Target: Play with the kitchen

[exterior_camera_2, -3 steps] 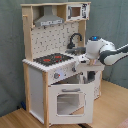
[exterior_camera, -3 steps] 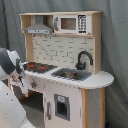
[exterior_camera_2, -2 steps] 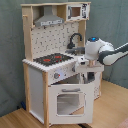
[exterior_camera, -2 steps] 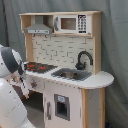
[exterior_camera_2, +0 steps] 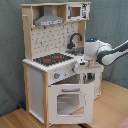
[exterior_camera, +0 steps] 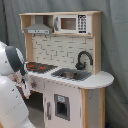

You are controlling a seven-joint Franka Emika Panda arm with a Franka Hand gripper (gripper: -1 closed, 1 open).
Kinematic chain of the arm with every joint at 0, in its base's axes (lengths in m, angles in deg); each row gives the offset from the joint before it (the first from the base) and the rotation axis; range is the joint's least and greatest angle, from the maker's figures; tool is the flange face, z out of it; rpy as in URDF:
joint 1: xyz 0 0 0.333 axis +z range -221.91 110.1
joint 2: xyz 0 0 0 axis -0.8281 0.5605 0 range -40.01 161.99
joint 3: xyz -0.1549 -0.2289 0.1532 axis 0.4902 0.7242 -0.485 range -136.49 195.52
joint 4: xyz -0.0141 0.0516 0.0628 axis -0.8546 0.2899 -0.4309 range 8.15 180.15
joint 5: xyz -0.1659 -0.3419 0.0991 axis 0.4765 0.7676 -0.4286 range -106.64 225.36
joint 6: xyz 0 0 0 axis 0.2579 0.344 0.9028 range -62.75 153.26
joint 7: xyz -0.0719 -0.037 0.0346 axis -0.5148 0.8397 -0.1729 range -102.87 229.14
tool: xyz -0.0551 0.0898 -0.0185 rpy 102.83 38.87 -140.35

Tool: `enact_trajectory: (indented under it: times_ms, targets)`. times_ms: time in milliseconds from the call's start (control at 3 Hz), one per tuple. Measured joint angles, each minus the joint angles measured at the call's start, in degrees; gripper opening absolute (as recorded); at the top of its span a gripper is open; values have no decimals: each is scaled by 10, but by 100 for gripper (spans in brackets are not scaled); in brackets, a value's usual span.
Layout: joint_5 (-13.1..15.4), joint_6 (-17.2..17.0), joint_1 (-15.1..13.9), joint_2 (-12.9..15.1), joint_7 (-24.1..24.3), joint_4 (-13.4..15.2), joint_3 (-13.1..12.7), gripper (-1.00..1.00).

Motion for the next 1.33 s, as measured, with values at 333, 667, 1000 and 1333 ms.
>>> enact_trajectory:
  times_ms: [333,667,1000,1333]
  targets:
    - [9,18,-25,42,1,17,-18,-100]
    - [11,61,-35,63,7,42,-46,-100]
    - [23,93,-65,89,7,50,-76,-100]
    - [50,118,-95,120,7,50,-98,-100]
